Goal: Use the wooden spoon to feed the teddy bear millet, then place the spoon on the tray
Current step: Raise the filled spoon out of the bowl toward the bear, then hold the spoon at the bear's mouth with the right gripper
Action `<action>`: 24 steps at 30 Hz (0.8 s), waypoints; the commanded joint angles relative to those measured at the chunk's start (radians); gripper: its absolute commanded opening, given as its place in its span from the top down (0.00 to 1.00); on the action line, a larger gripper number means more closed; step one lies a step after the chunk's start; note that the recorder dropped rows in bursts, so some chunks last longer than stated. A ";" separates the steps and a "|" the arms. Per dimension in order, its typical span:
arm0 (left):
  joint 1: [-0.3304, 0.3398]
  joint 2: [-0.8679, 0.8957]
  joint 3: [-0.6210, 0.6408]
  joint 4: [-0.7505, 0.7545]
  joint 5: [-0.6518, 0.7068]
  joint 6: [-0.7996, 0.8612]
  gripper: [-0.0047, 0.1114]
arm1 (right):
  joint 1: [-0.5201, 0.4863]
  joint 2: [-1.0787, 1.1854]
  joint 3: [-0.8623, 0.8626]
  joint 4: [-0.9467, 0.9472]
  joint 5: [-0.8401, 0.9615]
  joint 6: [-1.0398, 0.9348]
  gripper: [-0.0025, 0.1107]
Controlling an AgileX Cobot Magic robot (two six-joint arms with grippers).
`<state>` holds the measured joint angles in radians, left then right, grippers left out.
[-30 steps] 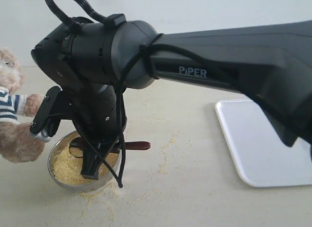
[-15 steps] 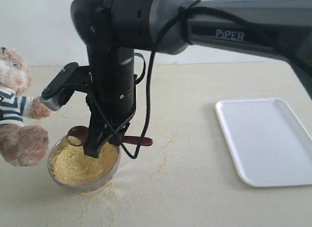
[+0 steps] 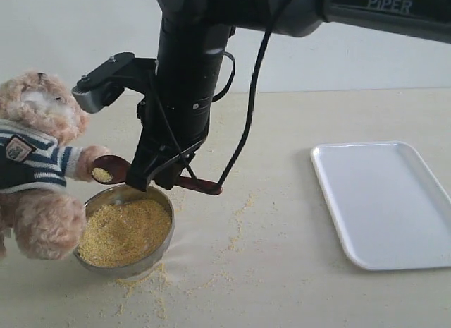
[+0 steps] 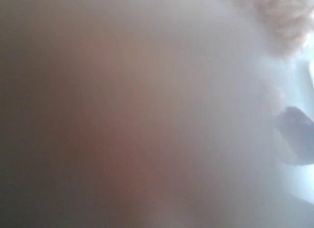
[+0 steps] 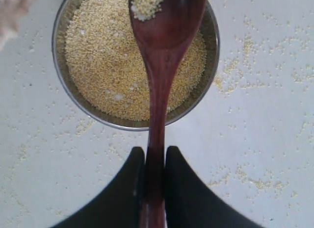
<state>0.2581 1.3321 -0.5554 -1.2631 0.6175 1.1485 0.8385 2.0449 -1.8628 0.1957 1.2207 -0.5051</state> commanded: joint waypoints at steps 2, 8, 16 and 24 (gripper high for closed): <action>0.001 -0.001 -0.006 0.027 0.097 0.004 0.92 | -0.004 -0.051 0.002 0.024 0.000 -0.009 0.98; 0.001 -0.001 0.011 0.032 0.141 -0.003 0.92 | -0.032 -0.073 0.002 0.068 0.000 0.043 0.98; 0.001 -0.001 0.024 0.033 0.284 -0.079 0.92 | -0.101 -0.086 0.002 0.179 0.000 0.067 0.98; 0.001 -0.001 0.077 0.023 0.333 -0.129 0.92 | -0.101 -0.091 -0.085 0.242 0.000 0.150 0.98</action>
<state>0.2581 1.3303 -0.4822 -1.2222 0.9232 1.0292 0.7446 1.9712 -1.9218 0.4268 1.2225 -0.3935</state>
